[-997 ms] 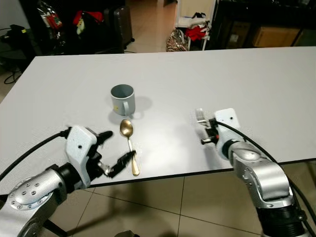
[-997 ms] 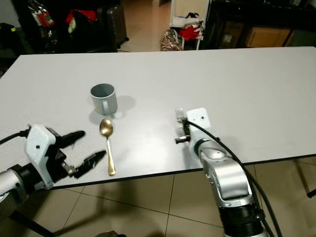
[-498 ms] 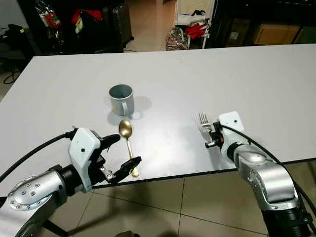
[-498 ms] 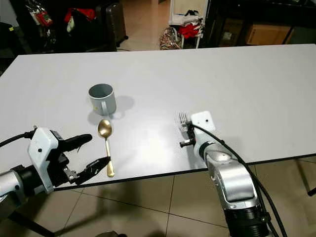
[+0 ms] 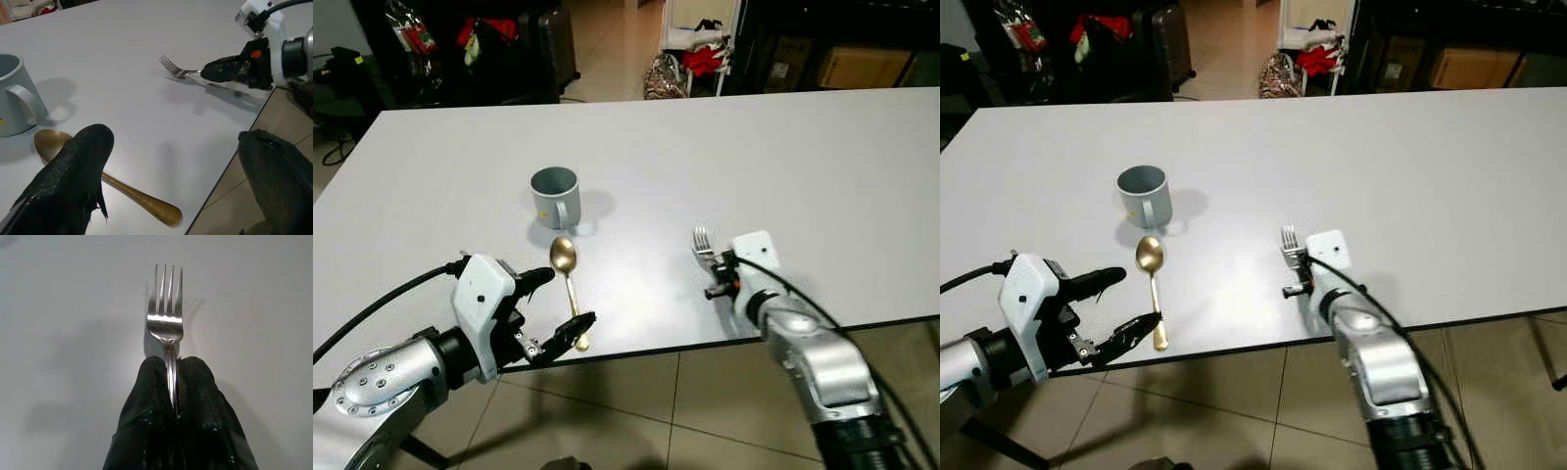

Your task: Setting the table

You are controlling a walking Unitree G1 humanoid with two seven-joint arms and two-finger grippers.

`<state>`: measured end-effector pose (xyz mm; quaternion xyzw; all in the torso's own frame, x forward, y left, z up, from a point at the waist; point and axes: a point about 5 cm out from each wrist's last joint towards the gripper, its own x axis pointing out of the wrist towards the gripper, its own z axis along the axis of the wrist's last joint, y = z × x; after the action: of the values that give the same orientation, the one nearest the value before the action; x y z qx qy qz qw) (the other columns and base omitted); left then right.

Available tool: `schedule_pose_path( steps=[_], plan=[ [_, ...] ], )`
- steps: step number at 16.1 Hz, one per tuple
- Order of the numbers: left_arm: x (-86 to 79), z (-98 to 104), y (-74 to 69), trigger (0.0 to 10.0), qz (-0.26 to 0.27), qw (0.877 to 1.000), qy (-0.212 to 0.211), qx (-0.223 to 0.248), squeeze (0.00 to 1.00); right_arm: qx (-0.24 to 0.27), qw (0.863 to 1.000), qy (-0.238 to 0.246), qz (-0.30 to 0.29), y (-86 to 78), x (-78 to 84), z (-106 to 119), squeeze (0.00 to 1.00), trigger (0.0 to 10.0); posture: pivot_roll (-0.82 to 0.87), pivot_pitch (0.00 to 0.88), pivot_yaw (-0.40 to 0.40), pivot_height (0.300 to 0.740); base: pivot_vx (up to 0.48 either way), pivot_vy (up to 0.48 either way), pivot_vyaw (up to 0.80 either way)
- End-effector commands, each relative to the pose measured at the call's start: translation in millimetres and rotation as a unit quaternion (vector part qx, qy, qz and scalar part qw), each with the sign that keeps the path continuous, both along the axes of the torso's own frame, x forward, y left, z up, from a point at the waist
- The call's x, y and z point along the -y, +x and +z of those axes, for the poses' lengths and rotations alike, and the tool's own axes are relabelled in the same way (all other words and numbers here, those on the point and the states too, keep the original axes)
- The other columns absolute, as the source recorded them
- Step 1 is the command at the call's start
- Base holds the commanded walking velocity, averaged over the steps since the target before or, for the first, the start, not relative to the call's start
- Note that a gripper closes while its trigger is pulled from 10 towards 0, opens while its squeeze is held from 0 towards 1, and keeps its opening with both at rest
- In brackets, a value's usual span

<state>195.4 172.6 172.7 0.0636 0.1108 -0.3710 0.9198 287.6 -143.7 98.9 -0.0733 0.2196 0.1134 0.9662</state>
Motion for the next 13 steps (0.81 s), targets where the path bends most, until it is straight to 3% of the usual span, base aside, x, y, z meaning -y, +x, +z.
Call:
schedule_pose_path(
  steps=[1, 7, 13],
  plan=[
    [1.5, 1.2, -0.3, 10.0, -0.005, 1.0, 0.003, 0.001, 0.0, 0.007, 1.0, -0.007, -0.007, 0.4, 1.9, -5.2, 0.0, 10.0, -0.01, 0.054, 0.031, 0.74, 0.0, 0.0, 0.0],
    [0.4, 0.0, -3.0, 10.0, -0.007, 1.0, 0.008, -0.01, 0.0, 0.012, 0.998, -0.053, 0.008, 3.1, 2.7, -22.3, 0.0, 10.0, 0.0, 0.061, 0.024, 0.74, 0.0, 0.0, 0.0],
    [1.0, 0.6, -3.1, 10.0, -0.007, 1.0, 0.006, -0.01, 0.0, 0.016, 0.998, -0.057, 0.007, 4.4, 7.9, -30.8, 0.0, 10.0, 0.0, 0.059, 0.021, 0.74, 0.0, 0.0, 0.0]
  ],
)
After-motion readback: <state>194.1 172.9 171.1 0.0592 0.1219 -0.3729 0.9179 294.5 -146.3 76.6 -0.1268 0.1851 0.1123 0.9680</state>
